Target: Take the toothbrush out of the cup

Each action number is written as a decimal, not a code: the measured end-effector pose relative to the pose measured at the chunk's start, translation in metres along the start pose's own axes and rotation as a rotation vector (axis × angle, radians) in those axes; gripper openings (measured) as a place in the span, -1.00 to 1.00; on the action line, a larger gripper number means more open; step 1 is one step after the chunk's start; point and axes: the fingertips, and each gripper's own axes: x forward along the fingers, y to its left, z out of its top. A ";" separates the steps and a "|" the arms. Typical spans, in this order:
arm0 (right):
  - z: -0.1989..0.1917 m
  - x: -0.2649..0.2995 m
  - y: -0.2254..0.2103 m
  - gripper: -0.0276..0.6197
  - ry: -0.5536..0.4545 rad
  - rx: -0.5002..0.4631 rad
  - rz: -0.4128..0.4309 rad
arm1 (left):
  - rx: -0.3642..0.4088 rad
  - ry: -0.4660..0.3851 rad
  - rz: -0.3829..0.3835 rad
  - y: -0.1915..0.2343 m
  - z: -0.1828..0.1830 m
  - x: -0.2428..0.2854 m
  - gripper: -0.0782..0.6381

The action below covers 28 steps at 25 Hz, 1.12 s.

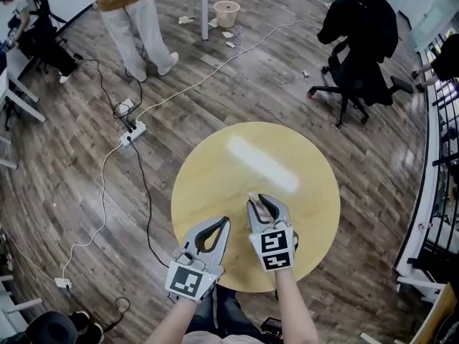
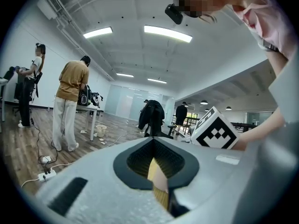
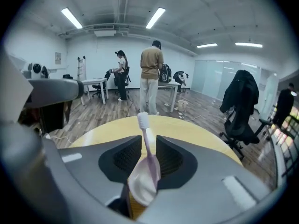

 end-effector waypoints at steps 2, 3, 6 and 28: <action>-0.002 0.003 -0.003 -0.67 0.034 -0.060 -0.029 | 0.003 0.031 0.004 0.002 -0.004 0.001 -0.79; -0.002 0.004 -0.004 -0.78 0.045 -0.084 -0.039 | 0.003 0.039 0.004 0.004 -0.004 0.002 -0.79; -0.002 0.005 -0.003 -0.82 0.051 -0.096 -0.049 | 0.004 0.071 0.006 0.008 -0.008 0.004 -0.79; 0.083 -0.162 -0.044 -0.84 -0.422 0.195 -0.170 | 0.128 -0.063 -0.081 -0.032 0.087 0.006 -0.79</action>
